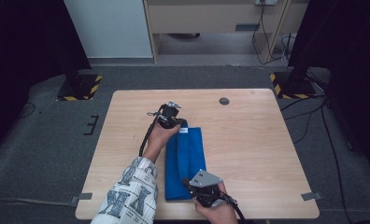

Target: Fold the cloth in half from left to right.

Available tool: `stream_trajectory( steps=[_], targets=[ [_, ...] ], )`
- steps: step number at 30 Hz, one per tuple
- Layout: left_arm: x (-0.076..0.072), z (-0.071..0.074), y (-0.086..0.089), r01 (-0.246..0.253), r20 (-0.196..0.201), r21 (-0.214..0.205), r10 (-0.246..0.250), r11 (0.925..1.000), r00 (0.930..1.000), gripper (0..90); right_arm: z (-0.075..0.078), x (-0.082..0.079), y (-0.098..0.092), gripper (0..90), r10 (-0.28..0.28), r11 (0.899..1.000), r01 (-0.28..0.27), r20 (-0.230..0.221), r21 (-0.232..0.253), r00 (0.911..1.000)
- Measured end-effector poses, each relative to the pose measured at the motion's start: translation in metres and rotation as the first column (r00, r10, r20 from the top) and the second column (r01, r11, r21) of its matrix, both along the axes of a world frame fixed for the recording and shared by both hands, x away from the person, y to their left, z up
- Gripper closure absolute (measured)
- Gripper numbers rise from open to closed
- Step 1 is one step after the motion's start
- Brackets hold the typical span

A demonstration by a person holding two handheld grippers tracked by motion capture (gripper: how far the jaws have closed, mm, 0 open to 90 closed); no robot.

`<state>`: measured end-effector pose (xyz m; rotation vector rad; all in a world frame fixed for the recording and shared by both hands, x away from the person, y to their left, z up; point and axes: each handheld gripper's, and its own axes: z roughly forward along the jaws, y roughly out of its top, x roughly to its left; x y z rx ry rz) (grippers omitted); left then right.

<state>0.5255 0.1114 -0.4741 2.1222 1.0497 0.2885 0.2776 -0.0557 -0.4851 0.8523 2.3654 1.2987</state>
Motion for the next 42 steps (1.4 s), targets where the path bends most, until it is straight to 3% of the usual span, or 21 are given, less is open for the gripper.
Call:
stream_trajectory(
  steps=[16, 29, 34, 42],
  targets=[
    [0.002, -0.009, -0.014, 0.006, -0.018, 0.022, -0.006, 0.9997, 0.9998, 86.7, -0.004, 0.0, -0.014, 88.0, -0.005, 1.0, 0.005, -0.022, -0.005, 0.9998],
    [0.003, -0.014, -0.019, 0.004, -0.03, -0.028, -0.005, 0.9996, 0.9995, 81.8, -0.013, 0.001, -0.023, 85.7, -0.025, 0.999, 0.023, -0.06, -0.032, 0.9979],
    [0.003, -0.014, -0.021, 0.004, -0.023, -0.059, -0.005, 0.9982, 0.9997, 74.1, -0.015, 0.003, -0.028, 79.8, -0.043, 0.998, 0.039, -0.083, -0.042, 0.9956],
    [0.001, -0.013, -0.025, 0.017, -0.029, -0.096, -0.02, 0.9952, 0.9994, 69.9, -0.015, 0.005, -0.032, 72.5, -0.061, 0.998, 0.057, -0.105, -0.039, 0.9926]
  ],
)
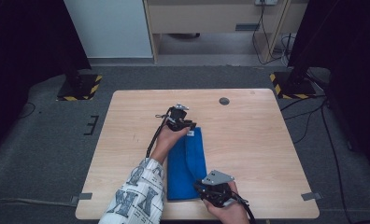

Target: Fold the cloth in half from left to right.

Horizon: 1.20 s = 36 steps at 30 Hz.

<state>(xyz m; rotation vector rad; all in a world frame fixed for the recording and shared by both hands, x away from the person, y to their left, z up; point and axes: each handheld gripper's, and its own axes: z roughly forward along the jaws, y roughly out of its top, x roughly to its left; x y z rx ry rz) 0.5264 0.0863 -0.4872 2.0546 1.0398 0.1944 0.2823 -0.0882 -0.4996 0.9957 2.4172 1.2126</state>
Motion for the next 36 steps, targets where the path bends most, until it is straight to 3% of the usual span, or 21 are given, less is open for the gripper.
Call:
stream_trajectory(
  steps=[7, 11, 14, 27, 36],
  targets=[
    [-0.001, 0.001, -0.003, 0.004, 0.001, -0.026, -0.004, 0.9997, 1.0, 68.5, -0.001, 0.002, -0.007, 65.8, -0.017, 1.0, 0.017, -0.025, -0.003, 0.9996],
    [-0.003, 0.002, -0.006, 0.011, -0.009, -0.027, -0.012, 0.9996, 0.9999, 68.1, -0.003, 0.003, -0.011, 58.0, -0.038, 0.999, 0.038, -0.054, -0.004, 0.9978],
    [-0.005, 0.003, -0.008, 0.02, 0.005, -0.013, -0.02, 0.9997, 0.9998, 67.3, -0.004, 0.005, -0.013, 53.2, -0.052, 0.999, 0.052, -0.079, -0.006, 0.9955],
    [-0.011, 0.011, -0.01, 0.049, 0.075, 0.055, -0.053, 0.9973, 0.9958, 51.7, -0.006, 0.011, -0.018, 31.4, -0.079, 0.997, 0.078, -0.052, -0.012, 0.9955],
    [-0.015, 0.015, -0.012, 0.071, 0.107, 0.067, -0.077, 0.9952, 0.9913, 36.5, -0.008, 0.014, -0.015, 22.1, -0.077, 0.997, 0.077, -0.041, -0.023, 0.9961]
  ],
)
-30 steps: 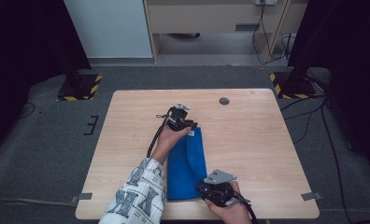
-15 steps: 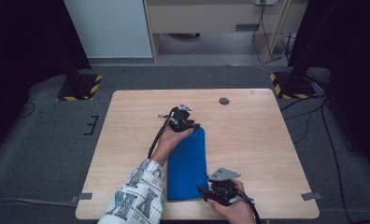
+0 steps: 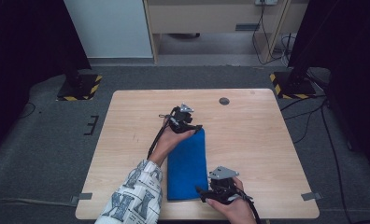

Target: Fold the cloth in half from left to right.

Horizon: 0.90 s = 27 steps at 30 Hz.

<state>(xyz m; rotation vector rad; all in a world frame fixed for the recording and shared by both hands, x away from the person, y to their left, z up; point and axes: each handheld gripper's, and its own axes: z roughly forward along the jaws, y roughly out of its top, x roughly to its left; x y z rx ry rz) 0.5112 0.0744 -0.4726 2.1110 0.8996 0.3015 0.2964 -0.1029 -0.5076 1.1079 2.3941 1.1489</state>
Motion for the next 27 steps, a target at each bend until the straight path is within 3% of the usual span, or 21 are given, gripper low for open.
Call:
stream_trajectory(
  steps=[6, 12, 27],
  targets=[
    [-0.003, 0.003, 0.003, 0.009, 0.02, 0.015, -0.009, 0.9998, 0.9998, 25.7, -0.001, 0.007, 0.001, 18.0, 0.005, 1.0, -0.005, 0.017, 0.0, 0.9998],
    [-0.004, 0.004, 0.01, -0.011, 0.011, 0.013, 0.011, 0.9998, 0.9999, 14.9, 0.0, 0.015, 0.002, 15.0, 0.015, 1.0, -0.015, 0.019, 0.007, 0.9997],
    [-0.015, -0.001, 0.05, -0.037, 0.017, 0.035, 0.036, 0.9987, 0.9992, 12.5, 0.003, 0.052, 0.003, 9.2, 0.012, 1.0, -0.012, 0.018, 0.013, 0.9998]
  ],
)
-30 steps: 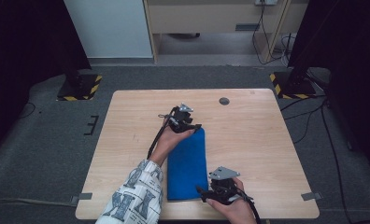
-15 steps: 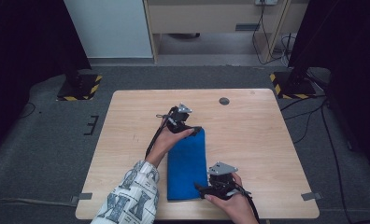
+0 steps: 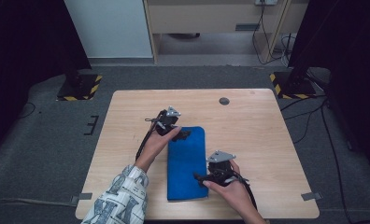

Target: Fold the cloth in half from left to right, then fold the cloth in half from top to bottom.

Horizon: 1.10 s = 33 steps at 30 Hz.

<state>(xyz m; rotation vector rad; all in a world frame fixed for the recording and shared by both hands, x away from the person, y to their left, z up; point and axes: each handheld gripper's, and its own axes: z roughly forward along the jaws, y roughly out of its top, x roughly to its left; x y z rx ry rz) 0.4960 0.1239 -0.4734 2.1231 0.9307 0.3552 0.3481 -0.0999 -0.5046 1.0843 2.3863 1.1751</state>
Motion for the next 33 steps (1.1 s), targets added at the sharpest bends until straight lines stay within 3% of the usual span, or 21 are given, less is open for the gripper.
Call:
stream_trajectory(
  steps=[6, 12, 17, 21, 24, 27, 31, 33],
  targets=[
    [-0.002, -0.001, 0.018, -0.036, 0.014, -0.002, 0.036, 0.9993, 0.9992, 15.9, 0.006, 0.02, -0.002, 12.6, -0.014, 1.0, 0.014, 0.012, -0.009, 0.9998],
    [-0.002, -0.005, 0.033, -0.07, 0.029, 0.033, 0.069, 0.997, 0.9972, 18.3, 0.015, 0.065, -0.001, 25.8, -0.041, 0.999, 0.041, 0.012, 0.005, 0.9991],
    [0.001, -0.009, 0.041, -0.097, 0.036, 0.058, 0.095, 0.9936, 0.9948, 20.2, 0.017, 0.102, 0.003, 31.9, -0.052, 0.998, 0.052, 0.025, -0.02, 0.9983],
    [0.005, -0.014, 0.043, -0.1, 0.01, 0.025, 0.099, 0.9947, 0.995, 20.4, 0.014, 0.131, 0.008, 36.1, -0.058, 0.997, 0.059, 0.03, -0.055, 0.9979],
    [0.007, -0.019, 0.044, -0.1, -0.004, 0.045, 0.1, 0.994, 0.995, 20.2, 0.006, 0.146, 0.01, 41.5, -0.051, 0.993, 0.056, 0.046, -0.104, 0.9977],
    [0.008, -0.023, 0.045, -0.108, -0.037, 0.037, 0.11, 0.9934, 0.9933, 21.0, -0.001, 0.159, 0.012, 45.5, -0.06, 0.992, 0.063, 0.036, -0.109, 0.9976],
    [0.011, -0.024, 0.045, -0.118, -0.036, 0.042, 0.119, 0.9921, 0.9922, 22.4, -0.003, 0.171, 0.016, 48.4, -0.072, 0.994, 0.072, 0.01, -0.081, 0.9974],
    [0.014, -0.025, 0.047, -0.13, -0.04, 0.04, 0.131, 0.9908, 0.9905, 22.8, -0.006, 0.176, 0.017, 49.5, -0.074, 0.993, 0.072, -0.01, -0.093, 0.9972]
  ],
)
